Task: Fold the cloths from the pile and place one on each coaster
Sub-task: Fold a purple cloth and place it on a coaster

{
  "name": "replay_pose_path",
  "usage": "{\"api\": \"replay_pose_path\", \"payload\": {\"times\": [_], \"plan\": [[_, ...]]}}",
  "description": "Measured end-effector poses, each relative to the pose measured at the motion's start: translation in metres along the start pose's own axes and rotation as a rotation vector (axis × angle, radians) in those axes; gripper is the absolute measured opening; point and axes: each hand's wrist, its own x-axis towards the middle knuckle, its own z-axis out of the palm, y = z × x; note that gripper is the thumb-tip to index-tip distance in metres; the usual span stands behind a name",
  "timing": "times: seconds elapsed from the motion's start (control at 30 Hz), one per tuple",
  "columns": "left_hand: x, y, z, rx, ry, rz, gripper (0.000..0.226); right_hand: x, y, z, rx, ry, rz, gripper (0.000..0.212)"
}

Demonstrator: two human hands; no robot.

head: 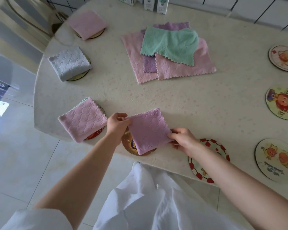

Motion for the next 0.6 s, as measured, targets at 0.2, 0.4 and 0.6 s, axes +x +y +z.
{"api": "replay_pose_path", "payload": {"times": [0.2, 0.4, 0.6], "plan": [[-0.008, -0.027, -0.036, -0.098, 0.007, -0.013, 0.02, 0.005, 0.008, 0.029, -0.15, 0.052, -0.109, 0.01], [-0.001, -0.05, -0.038, 0.127, 0.071, 0.102, 0.012, 0.007, 0.015, 0.032, -0.513, 0.22, -0.275, 0.02], [0.001, -0.044, -0.039, 0.6, 0.066, 0.408, 0.015, 0.003, 0.021, 0.029, -0.757, 0.263, -0.419, 0.016]]}}
